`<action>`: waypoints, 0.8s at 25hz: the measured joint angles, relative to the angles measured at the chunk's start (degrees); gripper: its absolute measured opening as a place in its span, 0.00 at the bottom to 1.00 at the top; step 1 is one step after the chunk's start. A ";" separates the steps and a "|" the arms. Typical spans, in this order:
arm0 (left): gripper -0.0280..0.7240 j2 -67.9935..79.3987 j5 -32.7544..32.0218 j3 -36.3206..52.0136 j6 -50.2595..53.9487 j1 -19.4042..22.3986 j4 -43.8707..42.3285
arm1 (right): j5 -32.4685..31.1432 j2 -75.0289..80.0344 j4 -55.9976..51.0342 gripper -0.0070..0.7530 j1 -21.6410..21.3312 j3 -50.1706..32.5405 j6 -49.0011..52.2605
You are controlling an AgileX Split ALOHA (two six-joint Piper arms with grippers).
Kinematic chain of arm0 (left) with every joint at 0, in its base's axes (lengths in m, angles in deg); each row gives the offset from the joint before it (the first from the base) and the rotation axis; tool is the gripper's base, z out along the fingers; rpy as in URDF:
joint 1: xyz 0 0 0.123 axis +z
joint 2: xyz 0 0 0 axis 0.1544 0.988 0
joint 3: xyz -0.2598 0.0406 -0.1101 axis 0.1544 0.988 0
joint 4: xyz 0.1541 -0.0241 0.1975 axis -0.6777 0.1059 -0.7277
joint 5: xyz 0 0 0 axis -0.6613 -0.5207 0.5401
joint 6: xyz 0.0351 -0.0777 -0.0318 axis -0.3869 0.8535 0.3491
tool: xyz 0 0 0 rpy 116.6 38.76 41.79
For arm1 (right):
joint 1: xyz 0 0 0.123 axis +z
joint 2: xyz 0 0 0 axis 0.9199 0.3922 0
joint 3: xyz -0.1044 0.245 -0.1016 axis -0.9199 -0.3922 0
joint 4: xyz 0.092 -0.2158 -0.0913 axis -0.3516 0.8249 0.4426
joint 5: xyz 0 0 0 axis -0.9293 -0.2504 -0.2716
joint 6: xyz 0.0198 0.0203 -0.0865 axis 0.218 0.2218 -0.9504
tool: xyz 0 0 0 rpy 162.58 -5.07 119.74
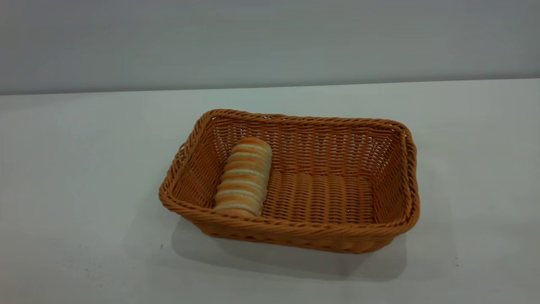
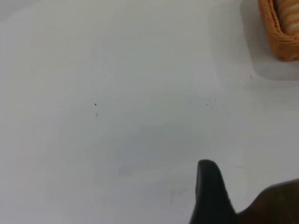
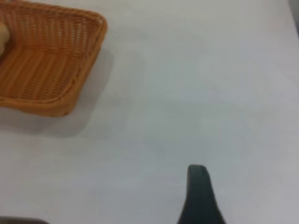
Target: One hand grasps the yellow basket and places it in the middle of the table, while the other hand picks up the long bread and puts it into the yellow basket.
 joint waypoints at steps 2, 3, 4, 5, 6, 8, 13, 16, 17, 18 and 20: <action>0.72 -0.10 0.00 0.00 0.00 0.00 0.00 | -0.12 -0.05 0.00 0.77 -1.17 0.00 0.00; 0.72 -0.17 0.00 0.00 0.00 0.00 0.00 | -0.18 -0.05 0.00 0.77 -1.41 0.00 0.00; 0.72 -0.17 0.00 0.00 0.00 0.00 0.00 | -0.18 -0.05 0.00 0.77 -1.55 0.00 0.00; 0.72 -0.17 0.00 0.00 0.00 0.00 0.00 | -0.18 -0.05 0.00 0.77 -1.62 0.00 0.00; 0.72 -0.17 0.00 0.00 0.00 0.00 0.00 | -0.18 -0.05 0.00 0.77 -1.62 0.00 0.00; 0.72 -0.17 0.00 0.00 0.00 0.00 0.00 | -0.18 -0.05 0.00 0.77 -1.62 0.00 0.00; 0.72 -0.17 0.00 0.00 0.00 0.00 0.00 | -0.18 -0.05 0.00 0.77 -2.81 0.00 0.00; 0.72 -0.17 0.00 0.00 0.00 0.00 0.00 | -0.18 -0.05 0.00 0.77 -3.04 0.00 0.00; 0.72 -0.17 0.00 0.00 0.00 0.00 0.00 | -0.18 -0.05 0.00 0.77 -3.04 0.00 0.00; 0.72 -0.17 0.00 0.00 0.12 0.00 0.14 | -0.18 -0.05 0.00 0.77 -3.04 0.00 0.00; 0.72 -0.17 0.00 0.00 0.61 0.00 1.06 | -0.18 -0.05 0.00 0.77 -3.04 0.00 0.00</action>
